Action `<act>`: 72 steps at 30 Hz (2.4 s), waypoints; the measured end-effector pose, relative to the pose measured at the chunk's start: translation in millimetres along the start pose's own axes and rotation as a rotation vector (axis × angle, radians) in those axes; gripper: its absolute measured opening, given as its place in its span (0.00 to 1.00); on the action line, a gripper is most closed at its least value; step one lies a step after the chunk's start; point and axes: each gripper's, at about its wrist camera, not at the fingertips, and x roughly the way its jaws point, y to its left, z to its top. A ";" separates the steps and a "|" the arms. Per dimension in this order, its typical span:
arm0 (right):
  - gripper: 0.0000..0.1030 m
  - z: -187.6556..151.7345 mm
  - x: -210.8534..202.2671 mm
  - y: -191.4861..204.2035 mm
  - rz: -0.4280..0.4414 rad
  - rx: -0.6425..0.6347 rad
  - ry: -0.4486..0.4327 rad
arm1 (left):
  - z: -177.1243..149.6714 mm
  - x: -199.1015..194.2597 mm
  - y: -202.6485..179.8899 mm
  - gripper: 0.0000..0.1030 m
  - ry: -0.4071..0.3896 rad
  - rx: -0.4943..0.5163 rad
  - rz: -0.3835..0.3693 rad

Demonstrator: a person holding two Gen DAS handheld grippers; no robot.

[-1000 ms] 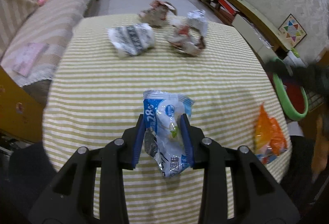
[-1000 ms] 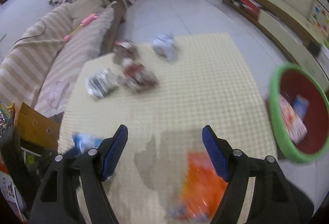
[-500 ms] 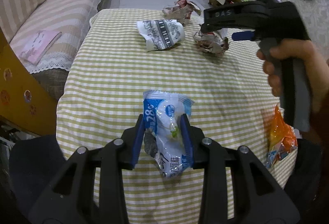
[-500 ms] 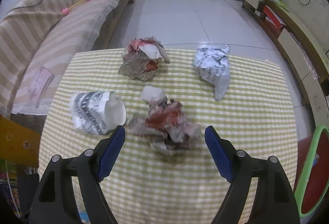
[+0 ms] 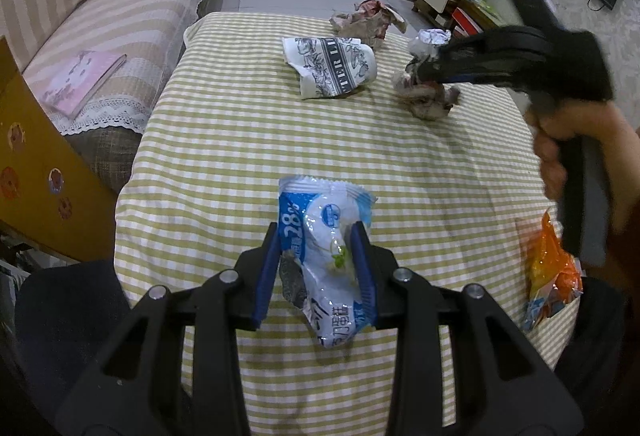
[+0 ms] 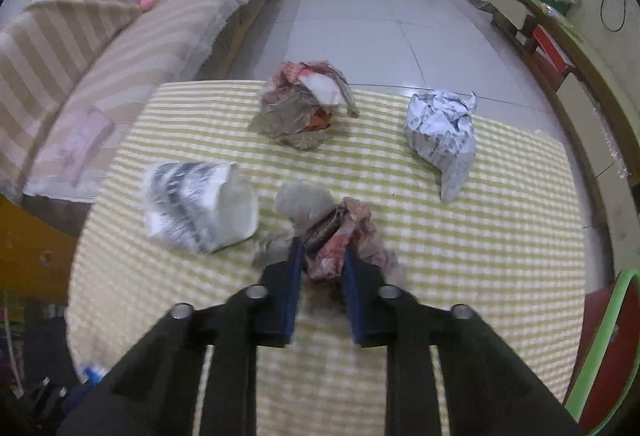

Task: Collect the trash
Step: 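Grasp the crumpled brown-red paper with the right tool, then carry the packet and crumpled paper over the bin, then open both tools over the bin to drop the packet and paper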

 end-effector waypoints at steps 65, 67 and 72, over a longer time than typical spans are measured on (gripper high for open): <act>0.14 -195.7 -209.3 -159.5 -0.127 0.441 -0.292 | 71.3 -43.5 -197.5 0.32 -0.143 0.325 -0.227; 0.14 -198.9 -210.3 -167.6 -0.135 0.453 -0.297 | 69.9 -42.1 -207.9 0.32 -0.139 0.345 -0.231; 0.14 -206.0 -213.2 -194.6 -0.164 0.487 -0.306 | 69.7 -37.4 -235.8 0.32 -0.129 0.388 -0.246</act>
